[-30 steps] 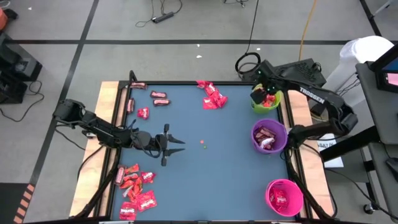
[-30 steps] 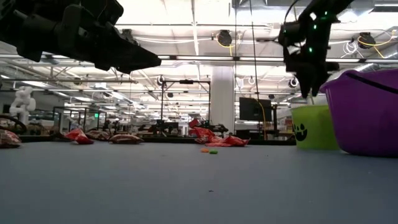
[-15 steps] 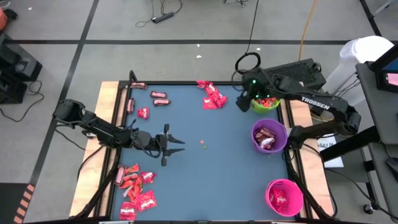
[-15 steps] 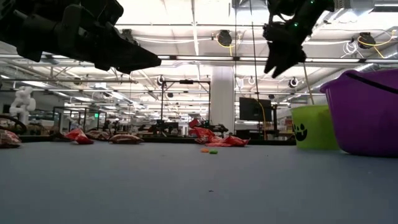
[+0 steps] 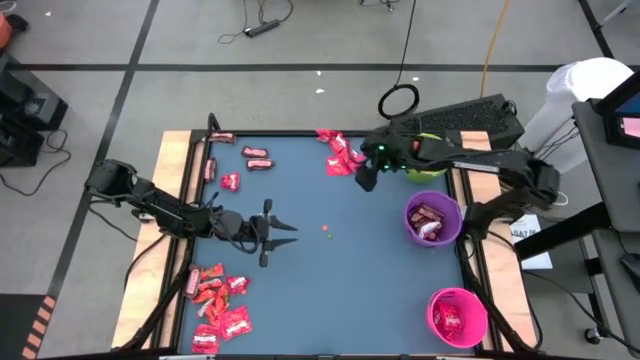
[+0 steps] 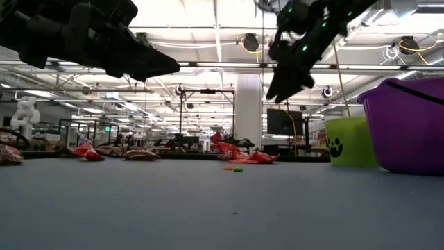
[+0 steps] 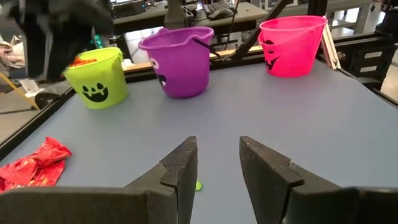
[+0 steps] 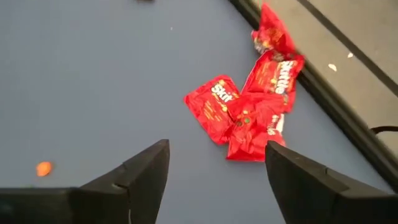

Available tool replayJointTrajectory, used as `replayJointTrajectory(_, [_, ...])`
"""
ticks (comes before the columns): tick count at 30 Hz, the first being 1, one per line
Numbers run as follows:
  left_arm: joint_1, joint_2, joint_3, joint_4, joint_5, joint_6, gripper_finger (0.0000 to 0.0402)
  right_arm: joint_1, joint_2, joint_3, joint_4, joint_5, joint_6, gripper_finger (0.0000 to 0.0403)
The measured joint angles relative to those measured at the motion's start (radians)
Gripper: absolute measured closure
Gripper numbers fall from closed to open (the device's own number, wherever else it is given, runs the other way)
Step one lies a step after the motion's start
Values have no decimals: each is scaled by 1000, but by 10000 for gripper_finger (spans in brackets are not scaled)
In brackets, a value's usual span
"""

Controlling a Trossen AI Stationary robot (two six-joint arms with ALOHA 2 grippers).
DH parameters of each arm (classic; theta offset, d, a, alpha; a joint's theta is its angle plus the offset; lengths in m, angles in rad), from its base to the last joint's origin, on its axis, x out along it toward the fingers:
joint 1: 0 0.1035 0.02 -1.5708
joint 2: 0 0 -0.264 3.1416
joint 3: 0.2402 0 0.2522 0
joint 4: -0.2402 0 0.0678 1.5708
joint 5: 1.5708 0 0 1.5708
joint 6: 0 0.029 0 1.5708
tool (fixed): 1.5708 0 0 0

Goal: Organize candy in baskets
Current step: Put the red candy pack into the pink bucket

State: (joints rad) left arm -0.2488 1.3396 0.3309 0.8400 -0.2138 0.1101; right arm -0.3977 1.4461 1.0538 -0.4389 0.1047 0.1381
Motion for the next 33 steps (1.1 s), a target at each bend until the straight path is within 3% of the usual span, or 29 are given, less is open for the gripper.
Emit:
replayJointTrajectory(5, [0, 0, 0, 5, 0, 0, 274, -16, 142, 13, 68, 3, -4, 156])
replayJointTrajectory(11, [0, 0, 0, 4, 0, 0, 274, -34, 281, 48, 104, 138, -21, 156])
replayJointTrajectory(25, [1, 0, 0, -12, -1, 0, 274, -107, 464, 48, 208, 133, -53, 160])
replayJointTrajectory(29, [1, 0, 0, -12, -1, 0, 274, -119, 478, 49, 211, 132, -56, 197])
replayJointTrajectory(33, [1, 0, 0, -11, -1, 0, 274, -119, 479, 49, 212, 132, -82, 269])
